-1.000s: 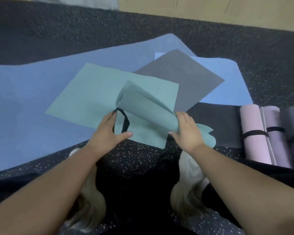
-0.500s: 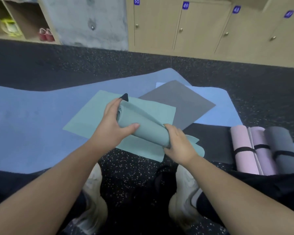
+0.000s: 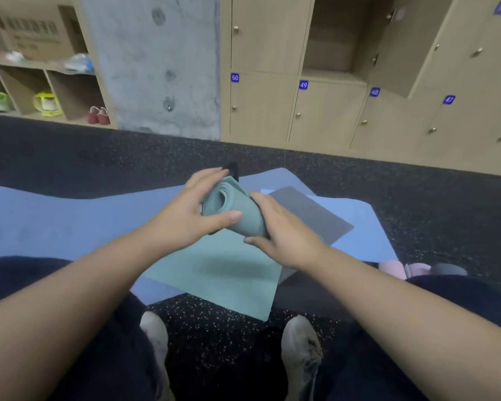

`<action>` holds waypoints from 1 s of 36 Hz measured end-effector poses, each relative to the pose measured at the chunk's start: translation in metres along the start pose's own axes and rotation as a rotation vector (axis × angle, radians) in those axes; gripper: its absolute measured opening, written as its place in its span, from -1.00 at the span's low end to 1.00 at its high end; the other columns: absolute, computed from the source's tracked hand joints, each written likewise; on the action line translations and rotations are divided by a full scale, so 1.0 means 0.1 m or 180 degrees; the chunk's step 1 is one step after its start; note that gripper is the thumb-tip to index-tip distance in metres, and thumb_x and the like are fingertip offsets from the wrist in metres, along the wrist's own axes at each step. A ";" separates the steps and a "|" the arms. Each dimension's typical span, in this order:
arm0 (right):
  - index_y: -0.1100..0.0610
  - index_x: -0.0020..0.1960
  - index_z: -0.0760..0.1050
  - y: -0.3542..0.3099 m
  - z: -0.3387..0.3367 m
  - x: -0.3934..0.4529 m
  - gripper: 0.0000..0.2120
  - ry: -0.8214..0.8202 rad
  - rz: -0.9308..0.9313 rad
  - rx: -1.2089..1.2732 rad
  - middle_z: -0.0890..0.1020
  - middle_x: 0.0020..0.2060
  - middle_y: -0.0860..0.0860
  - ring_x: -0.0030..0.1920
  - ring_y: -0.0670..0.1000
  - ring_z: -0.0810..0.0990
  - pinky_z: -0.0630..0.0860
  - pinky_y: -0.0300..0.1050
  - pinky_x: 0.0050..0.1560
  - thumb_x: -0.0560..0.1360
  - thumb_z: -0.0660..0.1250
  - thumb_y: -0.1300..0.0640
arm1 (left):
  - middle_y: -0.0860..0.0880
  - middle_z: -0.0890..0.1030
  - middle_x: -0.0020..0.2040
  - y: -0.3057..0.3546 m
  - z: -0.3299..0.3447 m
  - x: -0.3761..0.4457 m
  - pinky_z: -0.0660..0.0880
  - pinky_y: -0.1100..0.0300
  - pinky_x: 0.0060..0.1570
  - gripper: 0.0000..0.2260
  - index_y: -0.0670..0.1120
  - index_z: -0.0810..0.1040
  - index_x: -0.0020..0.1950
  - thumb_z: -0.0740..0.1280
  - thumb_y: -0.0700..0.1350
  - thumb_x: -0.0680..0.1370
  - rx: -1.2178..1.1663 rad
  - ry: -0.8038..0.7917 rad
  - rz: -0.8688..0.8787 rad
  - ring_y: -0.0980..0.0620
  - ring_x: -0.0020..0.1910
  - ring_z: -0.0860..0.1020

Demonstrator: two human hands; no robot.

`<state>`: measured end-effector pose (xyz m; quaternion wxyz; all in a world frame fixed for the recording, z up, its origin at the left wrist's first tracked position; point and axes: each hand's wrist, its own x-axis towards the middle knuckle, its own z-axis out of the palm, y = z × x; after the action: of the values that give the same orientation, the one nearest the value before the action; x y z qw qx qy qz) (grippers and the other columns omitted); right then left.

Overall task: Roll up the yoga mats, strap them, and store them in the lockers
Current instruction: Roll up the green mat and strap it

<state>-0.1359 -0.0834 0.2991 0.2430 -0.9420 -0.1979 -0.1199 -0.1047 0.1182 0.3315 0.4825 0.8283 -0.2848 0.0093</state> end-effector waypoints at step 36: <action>-0.08 0.49 0.16 0.13 0.15 0.37 -0.33 0.0147 0.0487 0.0432 0.38 0.33 -0.14 0.26 -0.11 0.39 0.38 -0.13 0.20 0.49 0.43 0.03 | 0.06 0.60 -0.05 -0.27 -0.09 0.21 0.48 0.11 -0.02 -0.82 0.17 0.52 -0.20 0.48 -0.06 0.37 -0.0683 0.1115 -0.0321 0.14 -0.03 0.58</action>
<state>-0.0957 -0.0749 0.2928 0.3192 -0.9327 -0.1273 -0.1090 -0.0713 0.1259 0.3209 0.6099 0.7711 -0.1541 0.0986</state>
